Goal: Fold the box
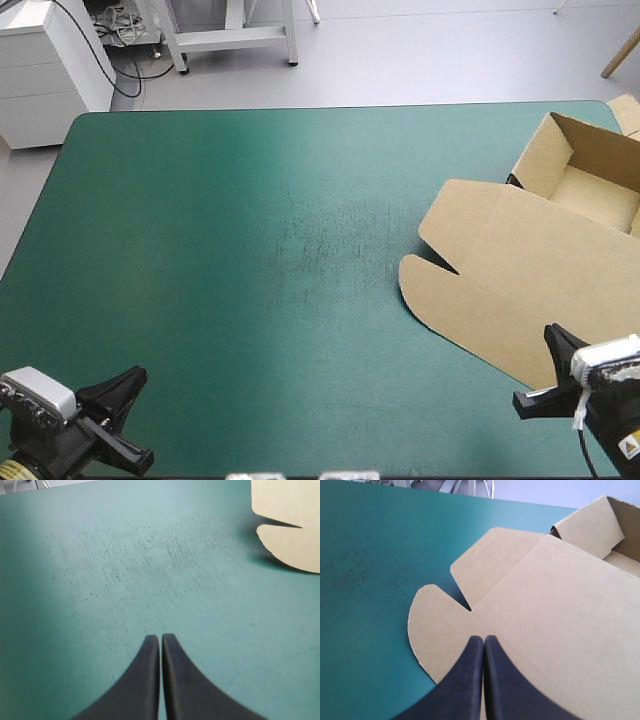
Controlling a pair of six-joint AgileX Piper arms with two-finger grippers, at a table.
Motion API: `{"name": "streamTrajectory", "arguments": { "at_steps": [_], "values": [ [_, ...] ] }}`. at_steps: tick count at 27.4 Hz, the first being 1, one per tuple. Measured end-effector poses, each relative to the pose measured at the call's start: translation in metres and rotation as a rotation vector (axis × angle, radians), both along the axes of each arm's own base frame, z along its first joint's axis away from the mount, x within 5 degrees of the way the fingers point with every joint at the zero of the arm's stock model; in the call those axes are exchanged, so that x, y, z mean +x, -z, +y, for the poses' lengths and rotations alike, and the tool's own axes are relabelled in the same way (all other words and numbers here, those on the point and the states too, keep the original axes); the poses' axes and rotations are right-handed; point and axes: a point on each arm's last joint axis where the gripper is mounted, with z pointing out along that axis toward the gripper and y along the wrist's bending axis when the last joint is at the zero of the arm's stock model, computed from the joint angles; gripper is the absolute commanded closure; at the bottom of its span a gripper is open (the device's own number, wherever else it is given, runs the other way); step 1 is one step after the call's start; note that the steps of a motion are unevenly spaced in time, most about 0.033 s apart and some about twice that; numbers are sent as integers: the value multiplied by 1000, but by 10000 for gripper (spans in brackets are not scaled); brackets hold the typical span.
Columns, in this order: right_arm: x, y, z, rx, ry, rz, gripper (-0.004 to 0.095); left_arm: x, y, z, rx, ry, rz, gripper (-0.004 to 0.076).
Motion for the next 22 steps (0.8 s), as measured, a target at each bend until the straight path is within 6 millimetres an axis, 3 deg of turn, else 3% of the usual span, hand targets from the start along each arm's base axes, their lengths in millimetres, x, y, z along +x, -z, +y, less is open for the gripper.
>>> {"name": "streamTrajectory", "arguments": {
  "at_steps": [12, 22],
  "values": [
    [-26, 43, -3, 38, 33, -134, 929, -5, 25, 2, -28, -5, -83, 731],
    [-25, 46, -4, 55, 42, -136, 929, -6, 24, 3, -39, -7, -110, 731]
  ]
}}
